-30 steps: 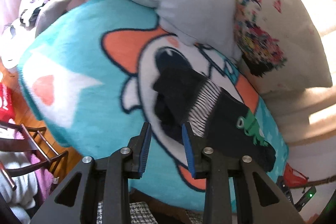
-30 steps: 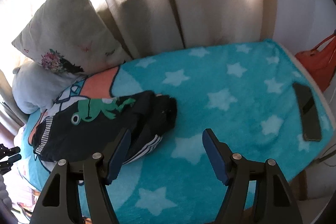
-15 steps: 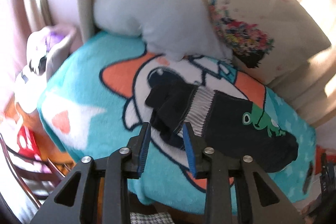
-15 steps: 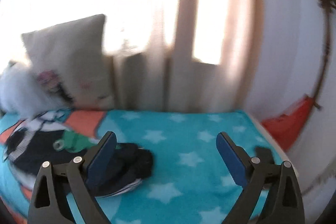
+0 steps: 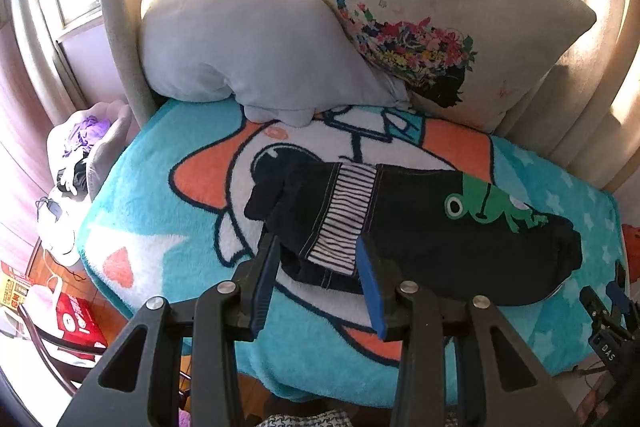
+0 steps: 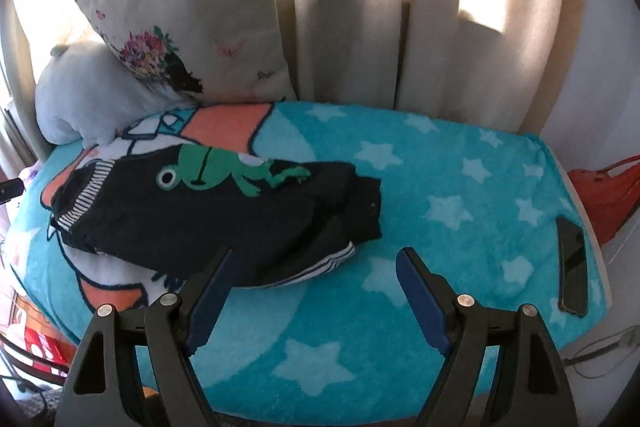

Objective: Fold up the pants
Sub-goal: 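Open both grippers and release the pants onto the blanket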

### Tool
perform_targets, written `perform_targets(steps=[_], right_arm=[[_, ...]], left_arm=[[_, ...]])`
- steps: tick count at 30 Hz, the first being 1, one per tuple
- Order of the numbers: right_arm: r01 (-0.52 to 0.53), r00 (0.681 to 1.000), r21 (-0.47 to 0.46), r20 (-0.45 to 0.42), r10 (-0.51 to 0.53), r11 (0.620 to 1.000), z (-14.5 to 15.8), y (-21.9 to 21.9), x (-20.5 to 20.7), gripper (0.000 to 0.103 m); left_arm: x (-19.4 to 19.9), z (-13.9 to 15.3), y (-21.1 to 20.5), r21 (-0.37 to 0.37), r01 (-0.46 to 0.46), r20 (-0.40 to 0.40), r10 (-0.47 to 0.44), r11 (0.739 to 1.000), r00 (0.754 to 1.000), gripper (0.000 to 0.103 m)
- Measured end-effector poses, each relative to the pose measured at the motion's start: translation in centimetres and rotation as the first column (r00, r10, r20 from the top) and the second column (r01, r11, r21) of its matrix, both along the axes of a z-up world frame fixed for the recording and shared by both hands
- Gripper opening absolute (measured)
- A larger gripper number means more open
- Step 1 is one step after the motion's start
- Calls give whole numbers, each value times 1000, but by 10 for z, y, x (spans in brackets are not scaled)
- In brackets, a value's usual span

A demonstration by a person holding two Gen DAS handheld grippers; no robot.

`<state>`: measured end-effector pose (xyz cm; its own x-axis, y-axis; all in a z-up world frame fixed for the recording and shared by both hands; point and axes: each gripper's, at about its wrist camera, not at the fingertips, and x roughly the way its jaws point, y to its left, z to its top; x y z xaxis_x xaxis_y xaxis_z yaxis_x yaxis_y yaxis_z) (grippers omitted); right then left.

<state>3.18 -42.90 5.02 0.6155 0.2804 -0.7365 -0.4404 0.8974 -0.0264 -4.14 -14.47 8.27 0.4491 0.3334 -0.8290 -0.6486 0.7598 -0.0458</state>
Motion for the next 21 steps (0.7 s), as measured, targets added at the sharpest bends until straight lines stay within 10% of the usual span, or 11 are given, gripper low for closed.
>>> perform_targets(steps=[21], right_arm=[[-27,986,-15,-168,25,1000,-33,14,7,77]], left_arm=[[-16,-30,14,-56,-52,-80,47,997,996,39]])
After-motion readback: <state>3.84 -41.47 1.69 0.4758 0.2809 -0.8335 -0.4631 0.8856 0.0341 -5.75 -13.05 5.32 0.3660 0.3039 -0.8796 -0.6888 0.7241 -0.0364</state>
